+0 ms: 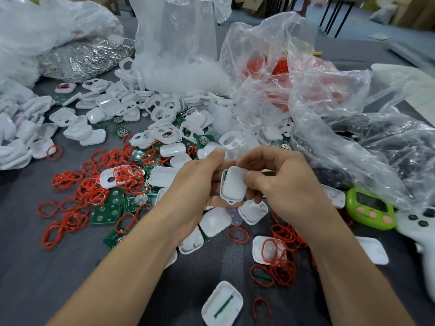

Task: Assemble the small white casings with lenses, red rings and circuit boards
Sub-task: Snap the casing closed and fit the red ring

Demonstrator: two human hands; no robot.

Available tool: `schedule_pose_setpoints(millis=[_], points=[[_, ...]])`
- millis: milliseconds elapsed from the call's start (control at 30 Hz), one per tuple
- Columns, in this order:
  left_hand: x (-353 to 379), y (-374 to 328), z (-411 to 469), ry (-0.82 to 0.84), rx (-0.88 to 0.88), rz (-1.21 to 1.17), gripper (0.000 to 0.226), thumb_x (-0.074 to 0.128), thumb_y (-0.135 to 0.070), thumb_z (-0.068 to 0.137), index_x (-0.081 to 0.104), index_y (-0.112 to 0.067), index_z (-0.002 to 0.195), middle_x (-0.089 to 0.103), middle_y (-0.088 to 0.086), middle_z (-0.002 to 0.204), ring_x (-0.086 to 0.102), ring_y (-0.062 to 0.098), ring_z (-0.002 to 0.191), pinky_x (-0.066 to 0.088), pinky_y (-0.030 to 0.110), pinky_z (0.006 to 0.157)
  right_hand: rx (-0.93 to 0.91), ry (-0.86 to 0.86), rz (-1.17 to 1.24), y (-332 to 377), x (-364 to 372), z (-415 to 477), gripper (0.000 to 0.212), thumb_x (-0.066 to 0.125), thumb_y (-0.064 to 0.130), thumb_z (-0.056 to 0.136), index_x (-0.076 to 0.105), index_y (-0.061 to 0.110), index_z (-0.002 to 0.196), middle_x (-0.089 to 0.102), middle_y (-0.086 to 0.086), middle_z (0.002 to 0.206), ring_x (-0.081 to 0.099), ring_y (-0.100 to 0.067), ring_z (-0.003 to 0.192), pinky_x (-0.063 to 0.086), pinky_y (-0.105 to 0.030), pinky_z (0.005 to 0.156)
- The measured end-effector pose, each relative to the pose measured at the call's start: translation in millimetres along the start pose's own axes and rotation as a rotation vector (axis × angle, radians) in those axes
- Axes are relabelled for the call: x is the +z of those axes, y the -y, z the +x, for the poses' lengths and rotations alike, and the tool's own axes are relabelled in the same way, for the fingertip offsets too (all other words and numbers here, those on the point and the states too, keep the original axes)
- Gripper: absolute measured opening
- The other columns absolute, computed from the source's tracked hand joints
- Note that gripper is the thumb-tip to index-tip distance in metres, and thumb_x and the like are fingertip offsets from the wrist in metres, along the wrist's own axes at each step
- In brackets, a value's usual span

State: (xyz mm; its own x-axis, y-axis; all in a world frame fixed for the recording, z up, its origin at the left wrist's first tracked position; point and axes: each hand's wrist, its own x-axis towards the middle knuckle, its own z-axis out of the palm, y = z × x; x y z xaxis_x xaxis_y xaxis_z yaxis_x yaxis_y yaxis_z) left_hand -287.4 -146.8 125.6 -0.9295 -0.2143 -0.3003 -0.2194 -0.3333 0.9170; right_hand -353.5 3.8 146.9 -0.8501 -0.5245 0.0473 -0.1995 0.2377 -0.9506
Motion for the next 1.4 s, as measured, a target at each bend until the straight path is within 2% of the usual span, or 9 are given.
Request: schedule_pose_setpoints(millis=[133,233,300,500,733,933,1067,1233,1400], points=[[2,-1,-1,0.002,0.007,-0.024,0.051,0.042,-0.039,0.109,0.081,-0.01,0.092,0.078,0.018,0.096,0.077,0.027,0.081,0.063,0.039,0.066,-0.032,-0.054,-0.175,2,3,-4,0.018,0.074,0.013,0.084,0.076,0.031,0.084,0.074,0.01,0.076,0.069,-0.013,0.063,0.057,-0.031,0.058],[2,-2,-2,-0.003,0.002,-0.036,0.051,0.043,-0.038,0.109,0.081,-0.009,0.091,0.078,0.018,0.095,0.076,0.024,0.077,0.063,0.036,0.063,-0.07,-0.114,-0.287,4,6,-7,0.018,0.075,0.016,0.084,0.077,0.033,0.084,0.074,0.019,0.075,0.069,-0.001,0.067,0.047,-0.009,0.057],[2,-1,-1,0.0,-0.002,-0.031,0.052,0.043,-0.038,0.109,0.081,-0.005,0.094,0.078,0.019,0.097,0.076,0.025,0.079,0.064,0.038,0.064,-0.083,-0.14,-0.33,5,9,-8,0.016,0.075,0.019,0.085,0.078,0.034,0.085,0.072,0.022,0.072,0.068,0.004,0.068,0.044,-0.005,0.058],[1,-1,-2,0.026,0.041,-0.028,0.028,0.055,-0.015,0.098,0.081,-0.006,0.095,0.077,0.023,0.097,0.075,0.025,0.079,0.061,0.034,0.064,-0.128,-0.197,-0.395,5,14,-10,0.015,0.077,0.018,0.083,0.08,0.032,0.088,0.071,0.022,0.072,0.067,0.007,0.073,0.044,-0.002,0.065],[-2,-1,-1,0.053,0.075,-0.034,0.044,0.047,0.011,0.085,0.083,-0.012,0.092,0.078,0.019,0.092,0.076,0.022,0.076,0.063,0.035,0.063,-0.166,-0.229,-0.41,4,16,-10,0.015,0.077,0.017,0.083,0.08,0.03,0.088,0.071,0.021,0.074,0.067,0.003,0.074,0.048,-0.005,0.067],[-3,0,1,0.088,0.078,-0.057,0.045,0.048,0.014,0.087,0.083,-0.012,0.1,0.079,0.016,0.097,0.076,0.022,0.081,0.065,0.041,0.073,-0.043,-0.274,-0.264,-1,14,-5,0.014,0.078,0.017,0.082,0.079,0.031,0.081,0.071,0.024,0.071,0.069,0.002,0.065,0.049,-0.009,0.057],[-5,0,3,0.065,0.076,-0.103,0.039,0.049,0.013,0.092,0.08,-0.007,0.106,0.078,0.014,0.108,0.076,0.026,0.092,0.065,0.045,0.073,0.112,-0.188,-0.063,-6,5,0,0.013,0.076,0.019,0.087,0.078,0.03,0.081,0.075,0.006,0.069,0.071,-0.012,0.06,0.058,-0.032,0.061],[-5,-2,1,0.074,0.093,-0.11,0.04,0.048,0.013,0.093,0.079,-0.006,0.108,0.076,0.017,0.113,0.075,0.032,0.1,0.064,0.044,0.074,0.17,-0.082,0.102,-7,6,2,0.016,0.07,0.015,0.093,0.078,0.023,0.082,0.075,-0.005,0.068,0.065,-0.016,0.052,0.049,-0.027,0.051],[-5,-2,0,0.084,0.099,-0.099,0.04,0.048,0.011,0.094,0.079,-0.007,0.111,0.076,0.017,0.112,0.075,0.032,0.1,0.064,0.044,0.076,0.135,-0.118,0.136,-7,8,1,0.018,0.072,0.018,0.09,0.079,0.031,0.08,0.075,-0.003,0.067,0.064,-0.013,0.051,0.047,-0.021,0.049]])
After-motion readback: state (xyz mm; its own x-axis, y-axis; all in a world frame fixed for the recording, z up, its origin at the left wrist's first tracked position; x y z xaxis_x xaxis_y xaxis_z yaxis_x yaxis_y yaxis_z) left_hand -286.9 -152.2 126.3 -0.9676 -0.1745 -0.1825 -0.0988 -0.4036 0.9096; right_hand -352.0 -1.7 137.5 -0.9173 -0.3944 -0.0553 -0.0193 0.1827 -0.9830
